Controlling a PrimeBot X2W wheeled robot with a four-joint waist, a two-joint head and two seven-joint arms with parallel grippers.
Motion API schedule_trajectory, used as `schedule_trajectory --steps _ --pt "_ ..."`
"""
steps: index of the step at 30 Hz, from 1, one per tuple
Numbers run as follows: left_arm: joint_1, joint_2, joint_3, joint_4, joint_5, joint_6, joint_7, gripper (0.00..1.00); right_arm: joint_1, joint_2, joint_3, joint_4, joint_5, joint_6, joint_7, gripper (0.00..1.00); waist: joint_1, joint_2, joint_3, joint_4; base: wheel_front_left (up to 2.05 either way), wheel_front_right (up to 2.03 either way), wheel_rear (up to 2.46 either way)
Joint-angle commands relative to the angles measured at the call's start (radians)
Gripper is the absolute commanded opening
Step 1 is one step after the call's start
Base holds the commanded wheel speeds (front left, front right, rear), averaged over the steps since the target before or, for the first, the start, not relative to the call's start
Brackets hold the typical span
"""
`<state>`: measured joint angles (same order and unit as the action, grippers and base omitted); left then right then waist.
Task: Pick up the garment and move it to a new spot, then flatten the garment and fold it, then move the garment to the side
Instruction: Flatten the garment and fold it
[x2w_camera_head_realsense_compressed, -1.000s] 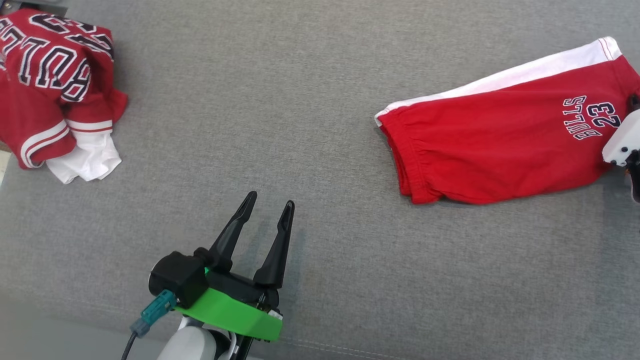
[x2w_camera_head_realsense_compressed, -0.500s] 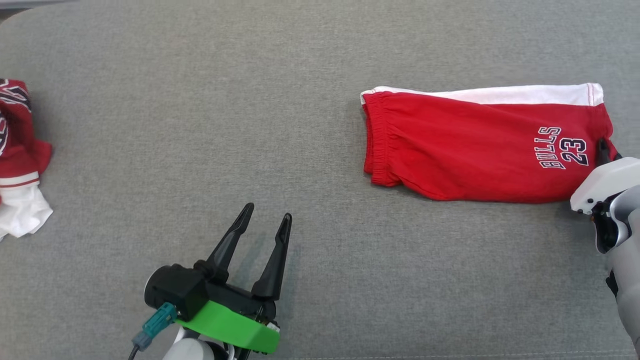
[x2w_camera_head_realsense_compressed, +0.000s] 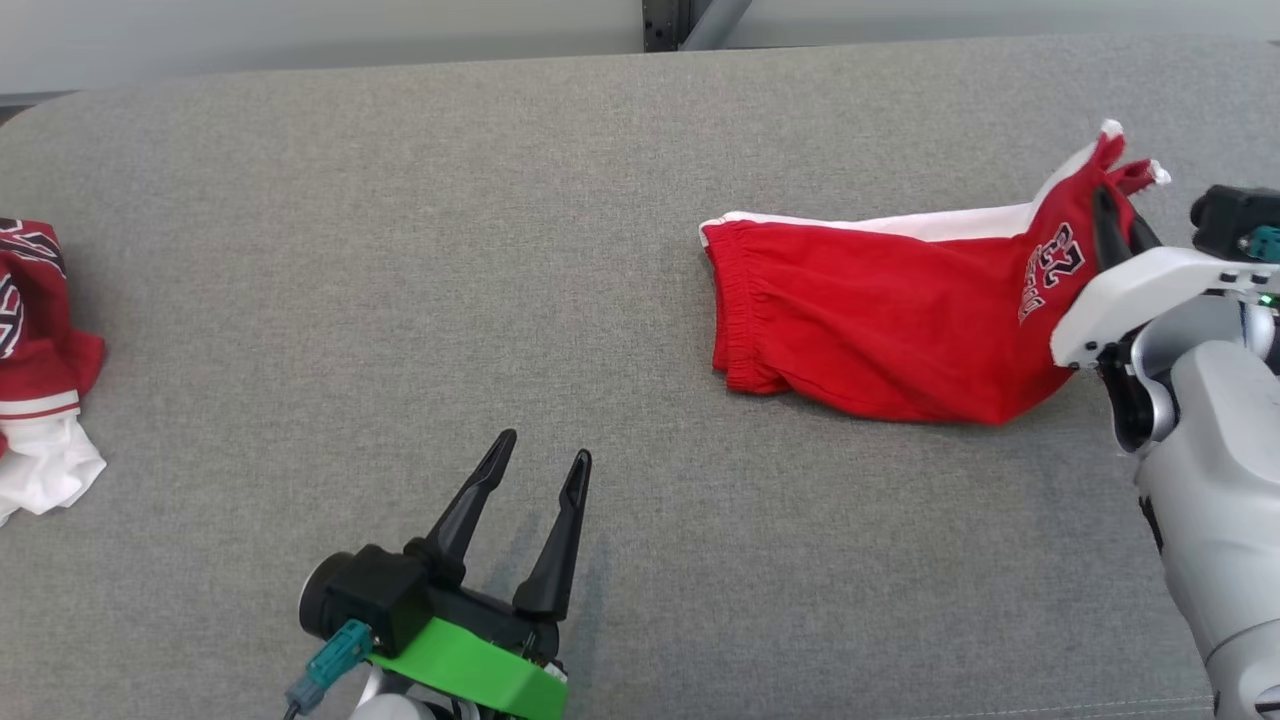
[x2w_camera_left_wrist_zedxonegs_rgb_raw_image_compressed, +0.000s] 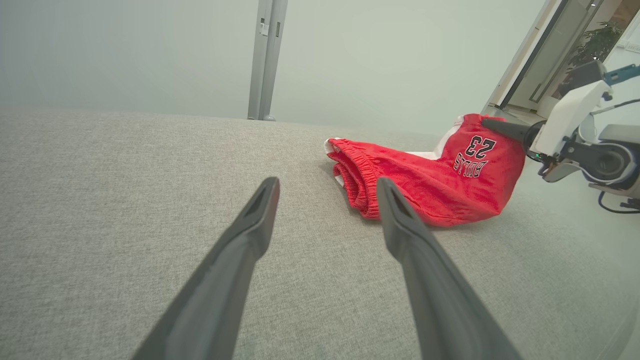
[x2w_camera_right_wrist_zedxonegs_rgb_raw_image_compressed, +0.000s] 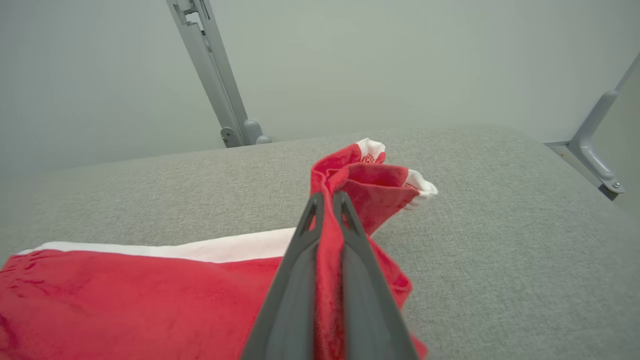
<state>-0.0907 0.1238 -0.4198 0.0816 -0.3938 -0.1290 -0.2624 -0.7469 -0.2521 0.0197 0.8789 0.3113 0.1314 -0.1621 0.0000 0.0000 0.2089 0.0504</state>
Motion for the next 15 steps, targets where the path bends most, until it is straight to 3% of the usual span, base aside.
schedule_trajectory --steps 1,15 --pt "0.012 -0.004 0.004 0.002 0.005 -0.003 -0.003 1.0 -0.003 0.003 0.005 -0.007 -0.005 -0.001 0.004 0.0 0.0 0.0 -0.014 0.007 0.0 0.0 0.0" --pt "0.019 -0.037 0.0 0.021 0.007 -0.003 -0.003 1.0 0.05 0.161 0.17 -0.233 -0.056 -0.001 0.195 0.0 0.0 0.0 -0.047 0.067 0.0 0.0 0.0"
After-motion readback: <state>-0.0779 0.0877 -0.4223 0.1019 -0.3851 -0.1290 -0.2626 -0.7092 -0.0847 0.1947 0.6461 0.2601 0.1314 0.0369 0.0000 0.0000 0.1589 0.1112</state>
